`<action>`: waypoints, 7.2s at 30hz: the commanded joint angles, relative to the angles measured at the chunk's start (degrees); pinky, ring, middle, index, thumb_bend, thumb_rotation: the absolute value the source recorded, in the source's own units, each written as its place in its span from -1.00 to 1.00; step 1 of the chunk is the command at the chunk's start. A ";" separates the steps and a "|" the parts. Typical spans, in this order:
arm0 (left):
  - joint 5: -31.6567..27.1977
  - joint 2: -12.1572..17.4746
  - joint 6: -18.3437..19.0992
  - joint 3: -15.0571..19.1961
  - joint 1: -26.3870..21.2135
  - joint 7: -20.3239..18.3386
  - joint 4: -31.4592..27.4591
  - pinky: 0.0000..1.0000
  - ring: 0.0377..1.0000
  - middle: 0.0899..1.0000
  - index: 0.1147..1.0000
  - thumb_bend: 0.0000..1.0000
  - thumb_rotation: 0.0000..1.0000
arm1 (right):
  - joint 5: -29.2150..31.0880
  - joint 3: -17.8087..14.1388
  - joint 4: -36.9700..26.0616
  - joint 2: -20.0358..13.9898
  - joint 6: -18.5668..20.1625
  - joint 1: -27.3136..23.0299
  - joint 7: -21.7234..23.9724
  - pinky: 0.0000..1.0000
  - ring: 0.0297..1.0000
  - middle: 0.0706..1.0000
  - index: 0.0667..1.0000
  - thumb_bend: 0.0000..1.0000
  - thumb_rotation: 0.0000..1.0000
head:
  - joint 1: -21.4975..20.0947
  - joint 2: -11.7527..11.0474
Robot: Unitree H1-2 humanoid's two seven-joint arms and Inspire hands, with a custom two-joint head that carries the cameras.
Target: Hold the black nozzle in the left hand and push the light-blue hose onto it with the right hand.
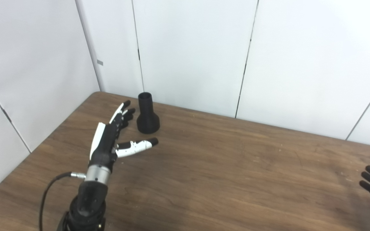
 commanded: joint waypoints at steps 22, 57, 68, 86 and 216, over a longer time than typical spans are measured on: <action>18.34 10.15 6.88 -4.36 -17.44 -7.03 21.51 1.00 1.00 0.90 0.81 0.86 -0.41 | 1.28 1.69 5.19 3.10 -0.59 5.79 1.60 0.72 0.75 0.75 0.81 0.26 0.74 | -0.18 0.32; 25.23 9.80 6.86 -8.19 -27.47 -13.44 36.99 1.00 1.00 0.90 0.81 0.93 -0.25 | -0.32 1.92 1.51 3.40 2.08 7.09 0.53 0.68 0.71 0.71 0.82 0.23 0.75 | -1.93 1.16; 30.59 11.62 6.87 -13.83 -28.99 -14.11 40.33 1.00 1.00 0.89 0.79 0.94 -0.19 | -0.09 2.09 0.47 3.52 2.78 7.37 0.22 0.68 0.71 0.70 0.82 0.22 0.76 | -1.99 1.29; 31.74 12.30 6.82 -17.57 -30.40 -13.95 41.94 1.00 0.99 0.88 0.77 0.95 -0.14 | -0.99 2.59 -0.96 3.69 3.30 7.90 -0.69 0.62 0.71 0.68 0.83 0.23 0.78 | -2.72 2.07; 36.33 -5.21 -2.51 -41.58 2.38 -19.99 -0.08 1.00 0.63 -0.06 -0.22 0.04 -1.00 | -5.37 2.98 -35.76 5.55 29.80 10.90 -7.46 0.89 0.83 0.65 0.90 0.03 1.00 | -24.21 12.76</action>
